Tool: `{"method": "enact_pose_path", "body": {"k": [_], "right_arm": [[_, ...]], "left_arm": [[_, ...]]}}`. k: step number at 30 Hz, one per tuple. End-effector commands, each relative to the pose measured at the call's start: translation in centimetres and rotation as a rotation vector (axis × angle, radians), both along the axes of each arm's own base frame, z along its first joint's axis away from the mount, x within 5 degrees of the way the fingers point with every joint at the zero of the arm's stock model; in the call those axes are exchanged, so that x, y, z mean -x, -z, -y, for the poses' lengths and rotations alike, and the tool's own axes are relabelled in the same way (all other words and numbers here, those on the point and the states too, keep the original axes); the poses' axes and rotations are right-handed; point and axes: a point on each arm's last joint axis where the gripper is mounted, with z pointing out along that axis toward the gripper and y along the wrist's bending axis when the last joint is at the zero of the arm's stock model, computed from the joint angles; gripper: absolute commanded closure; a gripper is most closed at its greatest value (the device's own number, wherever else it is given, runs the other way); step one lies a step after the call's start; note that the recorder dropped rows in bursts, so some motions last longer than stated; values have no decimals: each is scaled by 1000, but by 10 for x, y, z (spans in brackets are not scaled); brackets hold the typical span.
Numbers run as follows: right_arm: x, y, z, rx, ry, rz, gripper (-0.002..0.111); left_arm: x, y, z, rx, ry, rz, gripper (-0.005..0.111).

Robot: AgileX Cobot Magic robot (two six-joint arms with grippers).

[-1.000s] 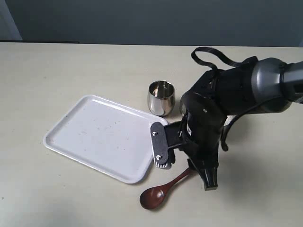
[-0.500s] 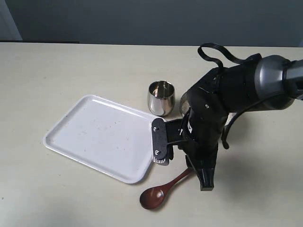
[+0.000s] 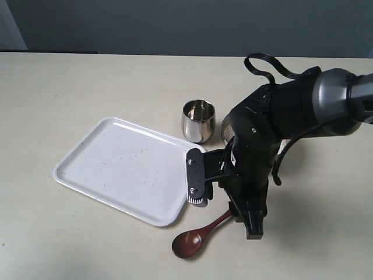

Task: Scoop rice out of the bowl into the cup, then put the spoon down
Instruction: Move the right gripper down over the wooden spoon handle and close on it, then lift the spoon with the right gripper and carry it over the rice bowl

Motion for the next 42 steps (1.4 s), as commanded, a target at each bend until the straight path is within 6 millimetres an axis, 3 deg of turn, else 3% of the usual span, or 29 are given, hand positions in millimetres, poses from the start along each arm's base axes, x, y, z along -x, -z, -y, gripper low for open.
{"method": "enact_pose_path", "body": {"k": [1, 9, 10, 13, 17, 23, 27, 33, 38, 42], "right_arm": [[-1, 15, 1, 26, -2, -31, 55], [-1, 26, -1, 32, 9, -50, 57], [-1, 27, -1, 34, 10, -52, 60], [0, 29, -1, 35, 20, -65, 87], [3, 29, 0, 51, 30, -90, 109], [11, 17, 10, 140, 21, -166, 109], [14, -6, 14, 120, 21, -148, 109], [15, -59, 24, 14, 72, 20, 109], [5, -101, 42, -7, 74, 318, 109], [-19, -123, 53, 78, 62, 664, 109]], "left_arm": [[0, -2, 0, -1, 3, 21, 106], [0, -2, 0, -1, 4, 21, 106], [0, -2, 0, -1, 4, 21, 106], [0, -2, 0, -1, 4, 21, 106], [0, -2, 0, -1, 4, 21, 106], [0, -2, 0, -1, 4, 21, 106], [0, -2, 0, -1, 4, 21, 106], [0, -2, 0, -1, 4, 21, 106], [0, -2, 0, -1, 2, 21, 106], [0, -2, 0, -1, 2, 21, 106]]}}
